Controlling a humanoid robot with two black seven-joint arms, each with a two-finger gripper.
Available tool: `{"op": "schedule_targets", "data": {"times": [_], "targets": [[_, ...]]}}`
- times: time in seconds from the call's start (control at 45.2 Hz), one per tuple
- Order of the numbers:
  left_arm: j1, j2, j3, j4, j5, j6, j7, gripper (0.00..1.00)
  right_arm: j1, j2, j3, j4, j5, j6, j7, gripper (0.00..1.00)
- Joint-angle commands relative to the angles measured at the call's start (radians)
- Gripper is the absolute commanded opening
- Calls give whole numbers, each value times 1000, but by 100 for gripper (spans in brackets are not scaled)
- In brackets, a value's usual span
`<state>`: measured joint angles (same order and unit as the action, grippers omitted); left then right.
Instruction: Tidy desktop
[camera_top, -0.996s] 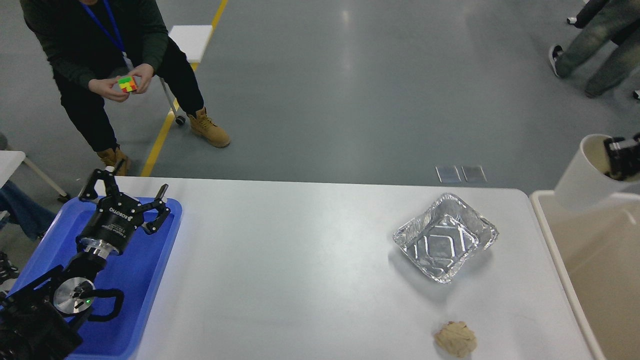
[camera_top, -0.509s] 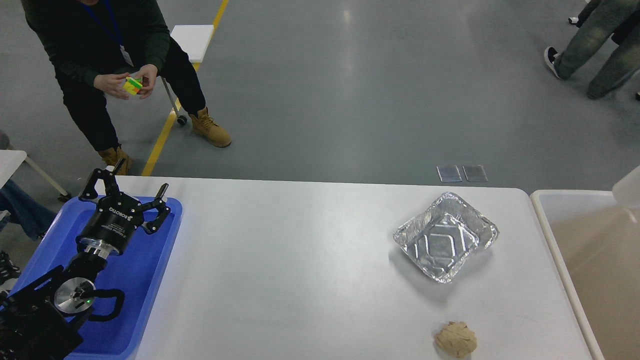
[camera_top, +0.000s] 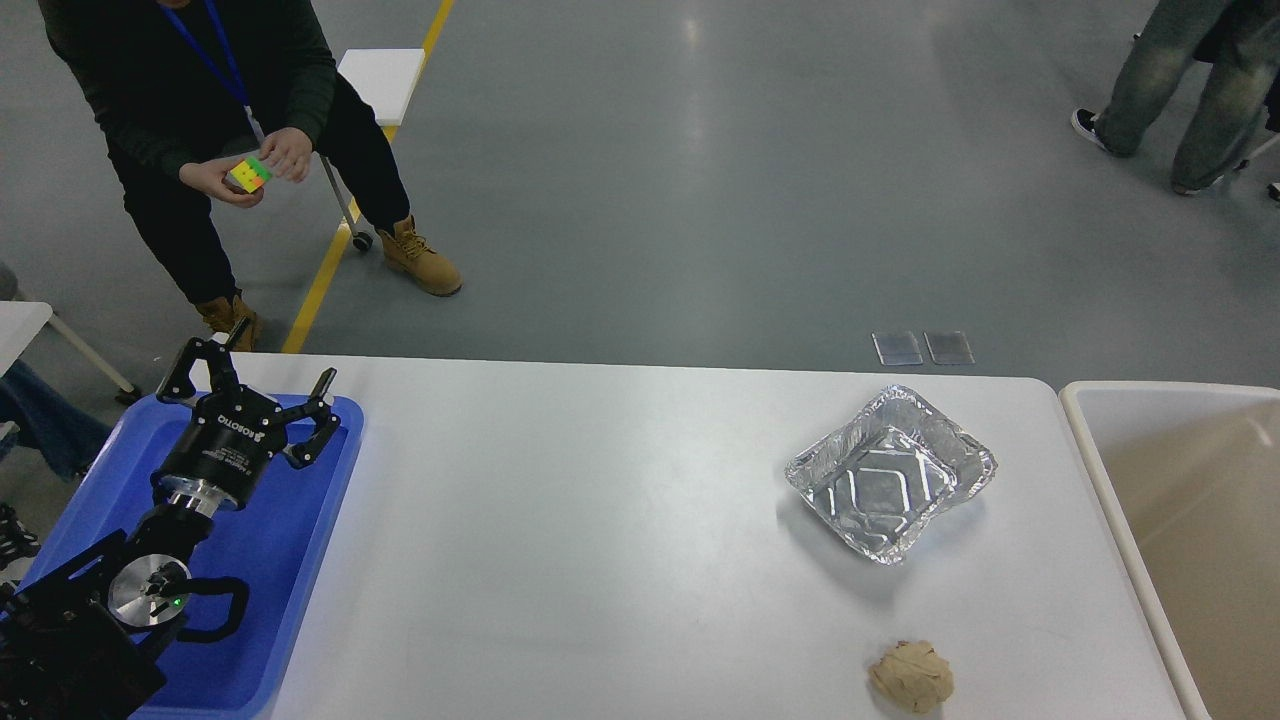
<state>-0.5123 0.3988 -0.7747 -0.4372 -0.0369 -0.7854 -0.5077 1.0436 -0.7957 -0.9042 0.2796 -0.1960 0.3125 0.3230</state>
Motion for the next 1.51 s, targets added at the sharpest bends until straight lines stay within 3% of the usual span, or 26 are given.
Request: {"op": "schedule_targets", "data": {"times": [0.0,0.266,0.576,0.686,0.885,0.93,1.262,1.483], "targets": [[0,0,0,0,0,0,0,99,-227,78,241,-27,101,-233,-64,0],[0,0,0,0,0,0,0,99,-407,200,482,-28,101,-397,-64,0],[0,0,0,0,0,0,0,99,-415,219,521,-28,102,-421,-71,0],[0,0,0,0,0,0,0,99,-416,213,557,-27,102,-421,-81,26],[0,0,0,0,0,0,0,99,-438,205,564,-22,90,-420,-79,89],[0,0,0,0,0,0,0,99,-439,205,564,-22,92,-420,-79,96],[0,0,0,0,0,0,0,99,-346,156,565,18,95,-411,-79,98],[-2,0,0,0,0,0,0,99,-105,-63,564,297,96,-408,-79,98]]}}
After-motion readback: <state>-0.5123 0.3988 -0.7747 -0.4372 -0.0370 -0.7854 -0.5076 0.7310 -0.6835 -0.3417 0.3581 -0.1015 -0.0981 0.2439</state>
